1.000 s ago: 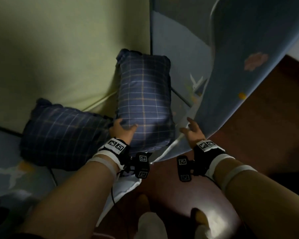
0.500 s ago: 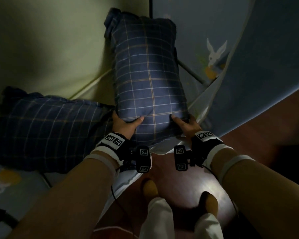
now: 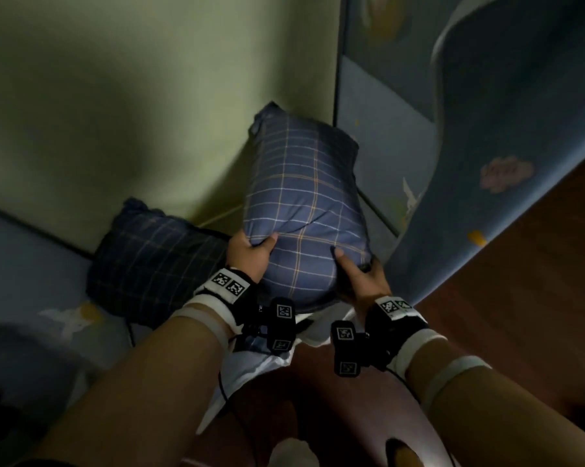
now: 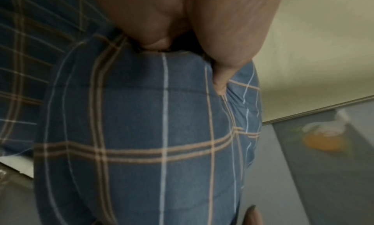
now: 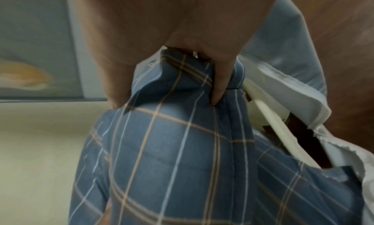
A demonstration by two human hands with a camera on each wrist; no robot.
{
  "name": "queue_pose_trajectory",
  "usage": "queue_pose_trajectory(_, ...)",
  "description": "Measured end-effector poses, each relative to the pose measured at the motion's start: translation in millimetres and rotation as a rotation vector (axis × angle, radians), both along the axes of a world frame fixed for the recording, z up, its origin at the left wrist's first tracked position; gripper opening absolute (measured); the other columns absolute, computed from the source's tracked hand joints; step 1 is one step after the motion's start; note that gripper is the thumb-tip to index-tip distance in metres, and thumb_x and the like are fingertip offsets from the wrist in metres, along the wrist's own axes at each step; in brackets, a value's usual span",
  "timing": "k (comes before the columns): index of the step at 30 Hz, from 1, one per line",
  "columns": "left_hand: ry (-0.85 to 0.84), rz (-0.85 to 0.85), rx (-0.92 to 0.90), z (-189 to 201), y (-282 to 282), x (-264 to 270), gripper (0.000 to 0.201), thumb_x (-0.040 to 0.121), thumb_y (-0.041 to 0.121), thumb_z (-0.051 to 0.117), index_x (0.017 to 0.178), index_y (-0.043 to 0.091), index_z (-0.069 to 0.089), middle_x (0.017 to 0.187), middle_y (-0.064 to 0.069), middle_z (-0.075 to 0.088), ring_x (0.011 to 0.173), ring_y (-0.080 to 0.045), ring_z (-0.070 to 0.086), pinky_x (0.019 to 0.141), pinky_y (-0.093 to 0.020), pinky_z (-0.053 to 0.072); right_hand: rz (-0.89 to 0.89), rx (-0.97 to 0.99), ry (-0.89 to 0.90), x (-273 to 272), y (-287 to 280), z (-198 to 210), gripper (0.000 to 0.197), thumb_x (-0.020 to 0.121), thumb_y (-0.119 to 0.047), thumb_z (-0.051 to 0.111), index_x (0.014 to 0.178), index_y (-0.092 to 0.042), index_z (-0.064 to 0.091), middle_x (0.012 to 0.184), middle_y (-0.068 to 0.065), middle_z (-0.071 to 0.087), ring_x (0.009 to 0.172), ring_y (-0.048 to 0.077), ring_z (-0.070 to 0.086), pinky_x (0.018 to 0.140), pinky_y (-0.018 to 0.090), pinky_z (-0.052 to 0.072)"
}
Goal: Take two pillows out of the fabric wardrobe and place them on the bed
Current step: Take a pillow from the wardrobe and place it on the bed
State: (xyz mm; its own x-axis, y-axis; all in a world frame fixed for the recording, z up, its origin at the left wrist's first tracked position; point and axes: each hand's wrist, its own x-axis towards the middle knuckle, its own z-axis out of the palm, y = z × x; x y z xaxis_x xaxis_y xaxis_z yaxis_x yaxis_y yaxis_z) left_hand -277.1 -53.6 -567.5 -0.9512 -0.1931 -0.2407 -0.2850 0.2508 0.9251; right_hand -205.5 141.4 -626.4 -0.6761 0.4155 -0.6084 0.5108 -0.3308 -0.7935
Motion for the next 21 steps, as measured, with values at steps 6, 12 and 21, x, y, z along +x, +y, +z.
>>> queue_pose_trajectory(6, 0.163, 0.164, -0.014, 78, 13, 76, 0.035, 0.088, 0.015, 0.072, 0.121, 0.005, 0.066, 0.120, -0.014, 0.070, 0.109, -0.027, 0.067, 0.091, -0.036, 0.053, 0.243, -0.182, 0.130, 25, 27, 80, 0.108, 0.056, -0.073, 0.087, 0.148, -0.027, 0.055, 0.140, 0.002, 0.067, 0.121, 0.039, 0.067, 0.090, 0.061, 0.061)
queue_pose_trajectory(12, 0.339, 0.354, -0.205, 158, 19, 185, 0.037, 0.085, 0.023, 0.074, 0.116, 0.004, 0.069, 0.115, -0.016, 0.072, 0.103, -0.018, 0.064, 0.080, -0.023, 0.047, 0.499, -0.203, 0.175, 61, 36, 142, 0.125, 0.020, -0.081, 0.089, 0.123, -0.014, 0.065, 0.135, 0.012, 0.069, 0.118, 0.043, 0.068, 0.089, 0.060, 0.062)
queue_pose_trajectory(21, 0.524, 0.599, -0.349, 261, -24, 374, 0.021, 0.089, 0.013, 0.071, 0.109, 0.010, 0.070, 0.107, -0.002, 0.072, 0.093, -0.005, 0.067, 0.082, -0.012, 0.051, 0.876, -0.409, 0.379, 170, -50, 228, 0.058, 0.090, -0.029, 0.080, 0.143, -0.014, 0.060, 0.130, 0.010, 0.072, 0.117, 0.039, 0.070, 0.092, 0.059, 0.061)
